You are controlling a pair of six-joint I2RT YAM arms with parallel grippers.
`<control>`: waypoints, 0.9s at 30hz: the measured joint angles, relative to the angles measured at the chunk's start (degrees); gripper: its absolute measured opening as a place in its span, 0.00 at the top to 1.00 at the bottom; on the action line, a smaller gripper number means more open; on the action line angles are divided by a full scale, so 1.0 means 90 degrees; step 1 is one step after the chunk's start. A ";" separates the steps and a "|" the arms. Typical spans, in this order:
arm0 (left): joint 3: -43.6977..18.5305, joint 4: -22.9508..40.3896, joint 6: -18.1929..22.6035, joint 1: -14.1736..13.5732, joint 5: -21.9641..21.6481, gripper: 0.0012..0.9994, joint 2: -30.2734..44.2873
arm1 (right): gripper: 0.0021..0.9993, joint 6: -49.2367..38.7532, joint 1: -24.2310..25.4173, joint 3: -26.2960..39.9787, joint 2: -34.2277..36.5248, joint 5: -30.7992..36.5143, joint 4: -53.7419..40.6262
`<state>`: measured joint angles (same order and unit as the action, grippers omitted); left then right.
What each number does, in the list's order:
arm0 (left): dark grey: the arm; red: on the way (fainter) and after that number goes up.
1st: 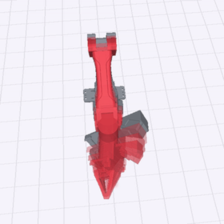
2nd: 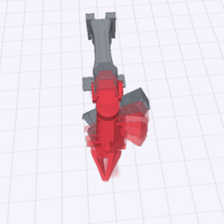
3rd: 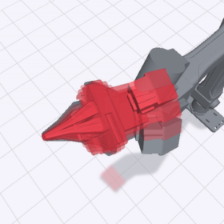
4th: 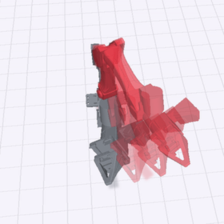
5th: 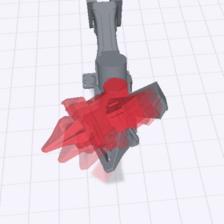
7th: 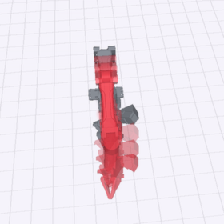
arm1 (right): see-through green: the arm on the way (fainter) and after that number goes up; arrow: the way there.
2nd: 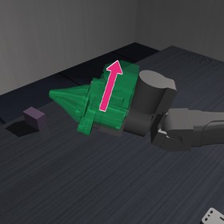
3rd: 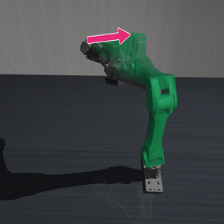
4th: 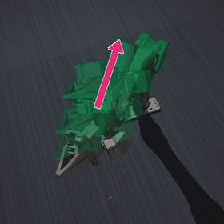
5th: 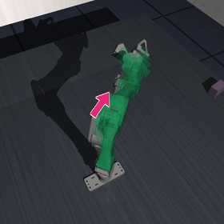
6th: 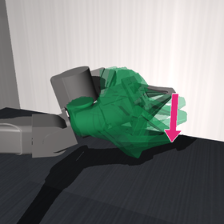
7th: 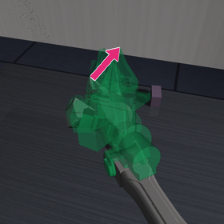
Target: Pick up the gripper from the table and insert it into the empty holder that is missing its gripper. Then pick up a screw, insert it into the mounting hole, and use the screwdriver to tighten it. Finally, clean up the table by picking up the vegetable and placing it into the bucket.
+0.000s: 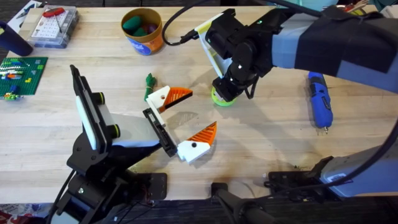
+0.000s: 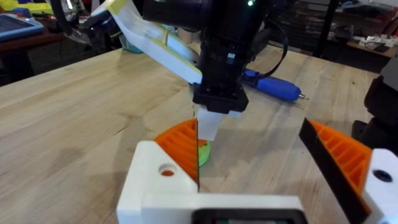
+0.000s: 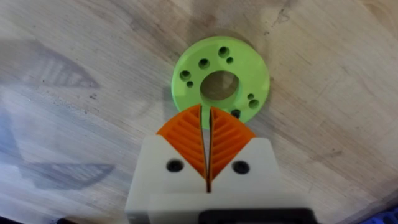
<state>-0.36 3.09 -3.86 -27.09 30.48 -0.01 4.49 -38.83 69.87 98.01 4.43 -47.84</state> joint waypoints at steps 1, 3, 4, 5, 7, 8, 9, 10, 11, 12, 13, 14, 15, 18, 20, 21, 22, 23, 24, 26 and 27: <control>0.0000 -0.0004 -0.0002 0.0000 -0.0005 0.01 0.0000 | 0.99 0.0000 0.0000 0.0004 0.0011 0.0002 -0.0002; 0.0000 -0.0004 -0.0005 0.0000 -0.0007 0.01 0.0000 | 0.99 -0.0002 0.0000 0.0000 0.0018 0.0002 -0.0007; 0.0000 -0.0004 -0.0005 0.0000 -0.0007 0.01 0.0000 | 0.99 -0.0002 0.0000 0.0000 0.0016 0.0002 -0.0006; 0.0000 -0.0004 -0.0005 0.0000 -0.0007 0.01 0.0000 | 0.99 -0.0002 0.0000 0.0000 0.0016 0.0002 0.0001; 0.0000 -0.0004 -0.0005 0.0000 -0.0007 0.01 0.0000 | 0.99 -0.0002 0.0000 0.0000 0.0009 0.0002 0.0025; 0.0000 -0.0004 -0.0005 0.0000 -0.0007 0.01 0.0000 | 0.99 -0.0002 0.0000 0.0000 0.0008 0.0002 0.0052; 0.0000 -0.0004 -0.0005 0.0000 -0.0007 0.01 0.0000 | 0.99 -0.0002 0.0000 0.0000 -0.0002 0.0002 0.0078; 0.0000 -0.0004 -0.0005 0.0000 -0.0007 0.01 0.0000 | 0.99 -0.0002 0.0000 0.0000 -0.0016 0.0002 0.0082; 0.0000 -0.0004 -0.0005 0.0000 -0.0009 0.01 0.0000 | 0.99 -0.0002 0.0000 0.0000 -0.0028 0.0002 0.0073; 0.0000 -0.0004 -0.0005 0.0000 -0.0007 0.01 0.0000 | 0.99 -0.0002 0.0000 0.0000 -0.0034 0.0002 0.0053; 0.0000 -0.0004 -0.0005 0.0000 -0.0009 0.01 0.0000 | 0.99 -0.0002 0.0000 0.0000 -0.0045 0.0002 0.0016; 0.0000 -0.0004 -0.0005 0.0000 -0.0009 0.01 0.0000 | 0.99 -0.0002 0.0000 0.0000 -0.0060 0.0002 -0.0027; 0.0000 -0.0004 -0.0005 0.0000 -0.0009 0.01 0.0000 | 0.99 -0.0002 0.0003 -0.0001 -0.0068 0.0004 -0.0070; 0.0000 -0.0004 -0.0005 0.0000 -0.0009 0.01 0.0000 | 0.99 -0.0029 0.0034 -0.0005 -0.0118 0.0002 -0.0141; 0.0000 -0.0004 -0.0005 0.0000 -0.0007 0.01 0.0000 | 1.00 -0.0051 0.0076 -0.0005 -0.0177 0.0000 -0.0158; 0.0000 -0.0004 -0.0005 0.0000 -0.0009 0.01 0.0000 | 1.00 -0.0056 0.0100 -0.0005 -0.0203 0.0002 -0.0167; 0.0000 -0.0004 -0.0005 0.0000 -0.0009 0.01 0.0000 | 1.00 -0.0056 0.0122 -0.0005 -0.0227 0.0002 -0.0172; 0.0000 -0.0004 -0.0005 0.0000 -0.0009 0.01 0.0000 | 1.00 -0.0058 0.0141 -0.0005 -0.0251 0.0002 -0.0189; 0.0000 -0.0004 -0.0005 0.0000 -0.0007 0.01 0.0000 | 1.00 -0.0058 0.0160 -0.0005 -0.0271 0.0005 -0.0231; 0.0000 -0.0004 -0.0005 0.0000 -0.0009 0.01 0.0000 | 1.00 -0.0061 0.0182 -0.0005 -0.0314 0.0005 -0.0305; 0.0000 -0.0004 -0.0005 0.0000 -0.0009 0.01 0.0000 | 1.00 -0.0063 0.0184 -0.0005 -0.0342 0.0002 -0.0338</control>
<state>-0.36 3.05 -3.90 -27.09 30.39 -0.01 3.93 -37.17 69.82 94.93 4.45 -50.88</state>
